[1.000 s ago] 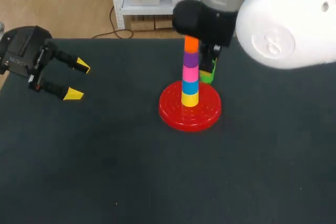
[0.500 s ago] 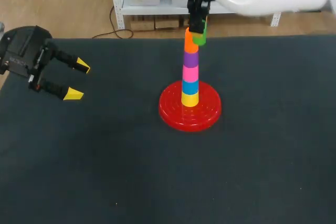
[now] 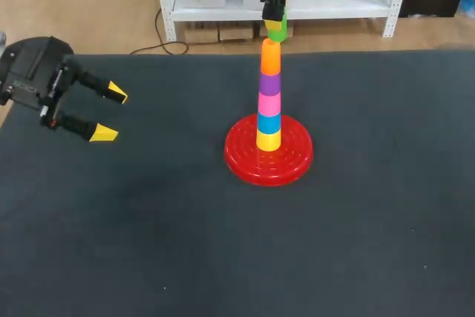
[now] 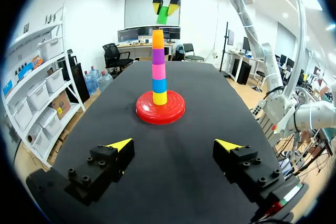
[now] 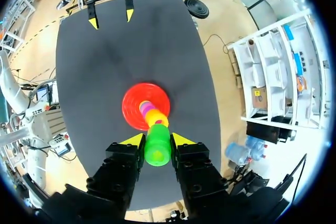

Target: Pick up and stack the cylinders on the red base in this order: pink,purple,orange,green

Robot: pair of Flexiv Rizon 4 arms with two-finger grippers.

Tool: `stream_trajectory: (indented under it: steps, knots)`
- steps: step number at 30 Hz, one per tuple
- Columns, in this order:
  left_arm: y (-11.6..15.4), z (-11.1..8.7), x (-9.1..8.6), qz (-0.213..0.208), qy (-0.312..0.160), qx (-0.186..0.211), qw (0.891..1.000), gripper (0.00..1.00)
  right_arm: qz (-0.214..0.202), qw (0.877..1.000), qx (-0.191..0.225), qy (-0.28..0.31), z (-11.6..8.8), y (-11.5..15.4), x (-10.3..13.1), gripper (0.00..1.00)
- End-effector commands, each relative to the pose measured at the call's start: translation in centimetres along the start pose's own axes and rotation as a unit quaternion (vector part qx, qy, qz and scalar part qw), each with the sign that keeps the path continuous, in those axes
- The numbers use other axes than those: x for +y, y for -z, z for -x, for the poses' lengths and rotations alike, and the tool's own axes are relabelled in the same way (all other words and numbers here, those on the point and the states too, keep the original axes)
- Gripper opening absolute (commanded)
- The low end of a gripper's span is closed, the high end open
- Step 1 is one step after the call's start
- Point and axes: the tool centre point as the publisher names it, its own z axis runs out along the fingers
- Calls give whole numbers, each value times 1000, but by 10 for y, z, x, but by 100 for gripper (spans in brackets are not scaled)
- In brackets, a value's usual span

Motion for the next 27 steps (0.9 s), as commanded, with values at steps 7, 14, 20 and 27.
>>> stream_trajectory:
  steps: [7,14,20,27]
  knots:
    - [0,-1,0,0,-1,-1,1000,100,27,1000,6,5,8,-12,-8,0]
    - [0,-1,0,0,-1,-1,1000,100,30,1000,7,6,7,-16,-7,0]
    - [0,-1,0,0,-1,-1,1000,100,36,999,8,9,8,-19,-7,0]
    - [0,-1,0,0,-1,-1,1000,100,33,999,3,6,5,-13,-6,0]
